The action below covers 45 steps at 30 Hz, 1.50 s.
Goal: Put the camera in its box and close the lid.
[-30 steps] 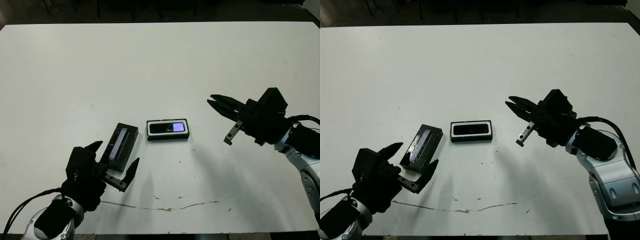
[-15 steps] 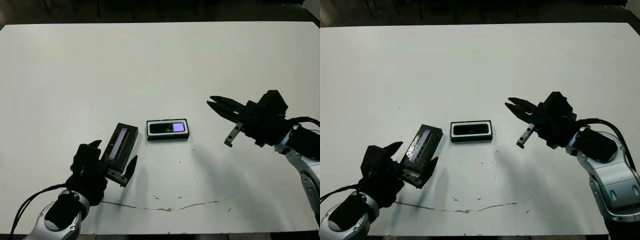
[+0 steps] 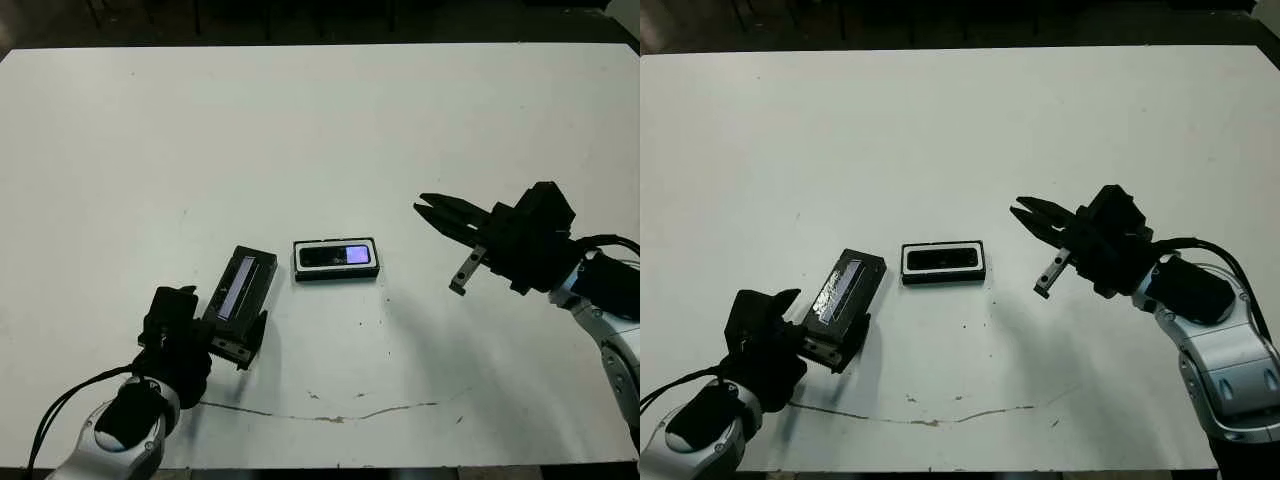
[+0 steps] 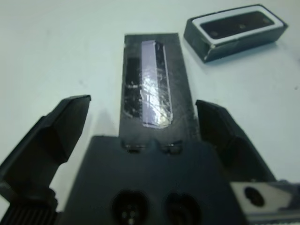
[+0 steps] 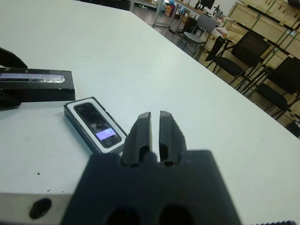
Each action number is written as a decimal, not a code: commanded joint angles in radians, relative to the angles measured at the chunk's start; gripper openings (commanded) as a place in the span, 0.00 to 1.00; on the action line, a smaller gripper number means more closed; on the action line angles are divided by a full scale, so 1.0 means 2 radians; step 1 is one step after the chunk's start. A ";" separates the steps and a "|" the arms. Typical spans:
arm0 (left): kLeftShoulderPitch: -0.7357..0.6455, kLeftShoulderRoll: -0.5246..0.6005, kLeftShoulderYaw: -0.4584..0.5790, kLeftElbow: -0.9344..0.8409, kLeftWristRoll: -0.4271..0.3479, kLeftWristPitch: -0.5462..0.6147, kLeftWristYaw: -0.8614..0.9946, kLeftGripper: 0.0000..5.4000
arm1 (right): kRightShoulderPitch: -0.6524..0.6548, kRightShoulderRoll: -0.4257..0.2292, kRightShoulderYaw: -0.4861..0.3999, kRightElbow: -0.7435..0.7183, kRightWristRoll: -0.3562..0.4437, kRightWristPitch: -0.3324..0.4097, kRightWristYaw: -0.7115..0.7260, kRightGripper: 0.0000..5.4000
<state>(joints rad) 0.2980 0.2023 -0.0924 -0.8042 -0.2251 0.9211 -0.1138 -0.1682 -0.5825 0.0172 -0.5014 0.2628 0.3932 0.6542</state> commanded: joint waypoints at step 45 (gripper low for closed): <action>-0.127 0.054 0.155 0.029 -0.170 0.155 -0.092 0.53 | 0.012 -0.010 -0.003 -0.021 -0.018 0.017 -0.009 0.00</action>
<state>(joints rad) 0.0854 0.2673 0.1766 -0.7710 -0.5428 1.1990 -0.2769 -0.1569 -0.5937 0.0110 -0.5516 0.2286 0.4213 0.6347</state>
